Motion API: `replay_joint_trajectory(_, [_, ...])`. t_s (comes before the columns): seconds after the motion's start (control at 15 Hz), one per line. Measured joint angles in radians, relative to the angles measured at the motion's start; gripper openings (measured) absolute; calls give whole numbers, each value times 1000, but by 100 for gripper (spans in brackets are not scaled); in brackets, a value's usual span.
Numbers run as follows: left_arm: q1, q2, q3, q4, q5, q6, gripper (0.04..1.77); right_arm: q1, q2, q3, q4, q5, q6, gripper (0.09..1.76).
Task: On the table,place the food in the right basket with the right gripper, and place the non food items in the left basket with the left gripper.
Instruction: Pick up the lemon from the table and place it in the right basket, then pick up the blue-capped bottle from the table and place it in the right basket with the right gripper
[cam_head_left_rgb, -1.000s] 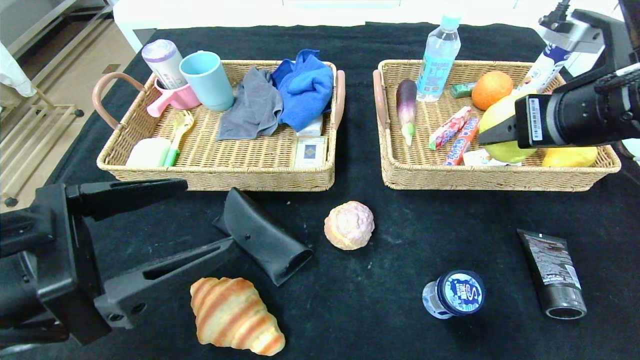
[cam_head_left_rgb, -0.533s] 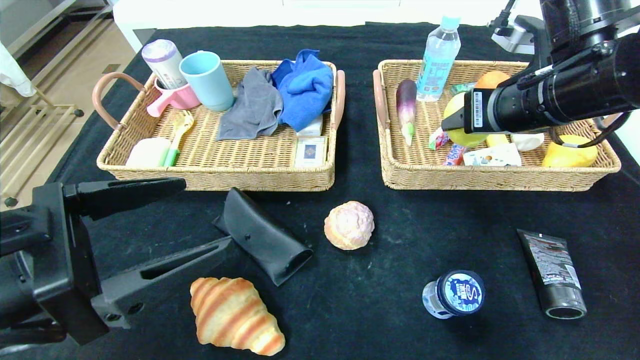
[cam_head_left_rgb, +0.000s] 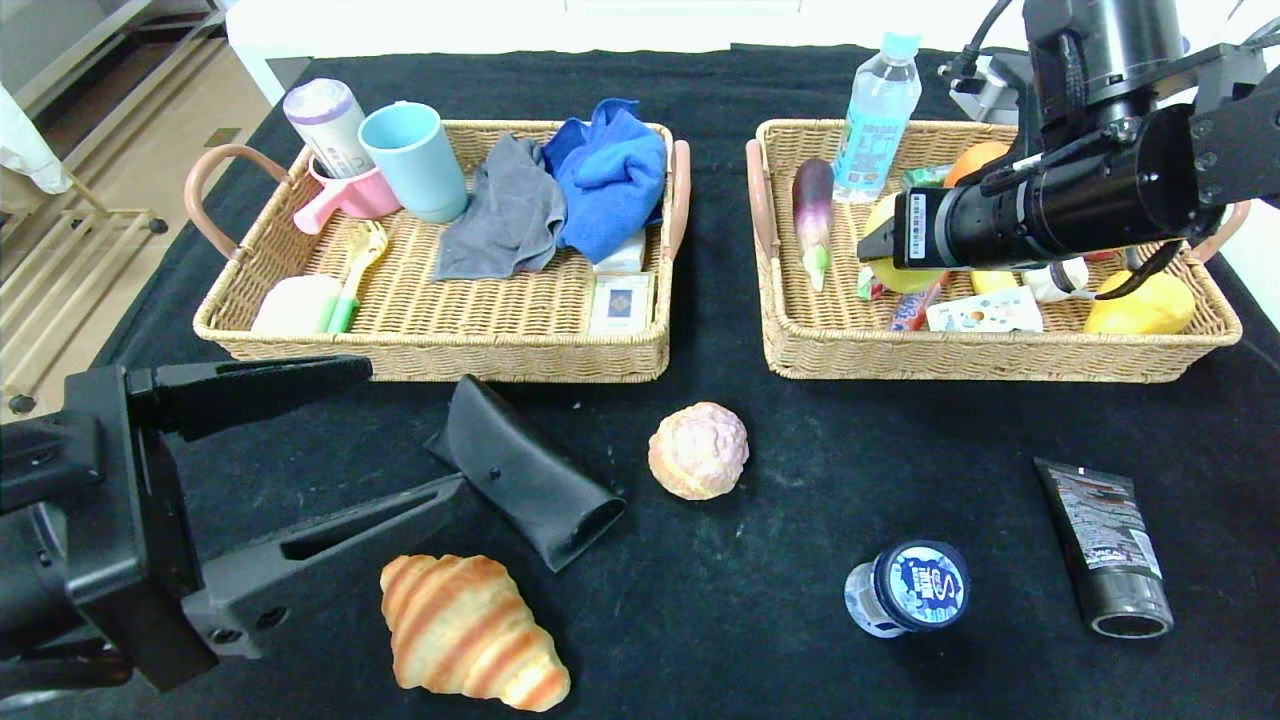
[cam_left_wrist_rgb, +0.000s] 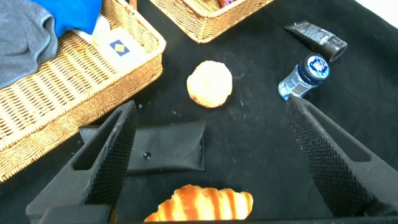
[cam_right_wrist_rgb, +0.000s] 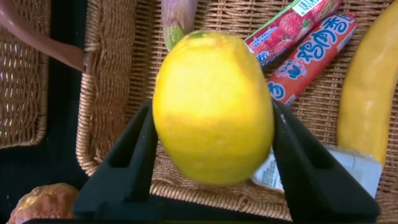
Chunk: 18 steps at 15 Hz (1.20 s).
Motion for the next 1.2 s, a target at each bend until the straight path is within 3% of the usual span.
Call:
replay_joint_trajectory(0.47, [0, 3, 1, 1, 0, 0, 172, 0, -9, 2, 10, 0, 2, 151])
replay_joint_trajectory(0.73, [0, 6, 2, 0, 0, 0, 172, 14, -69, 18, 148, -40, 13, 159])
replay_joint_trajectory(1.0, [0, 9, 2, 0, 0, 0, 172, 104, -175, 86, 272, -45, 103, 164])
replay_joint_trajectory(1.2, [0, 10, 3, 0, 0, -1, 172, 169, -249, 211, 307, -47, 150, 166])
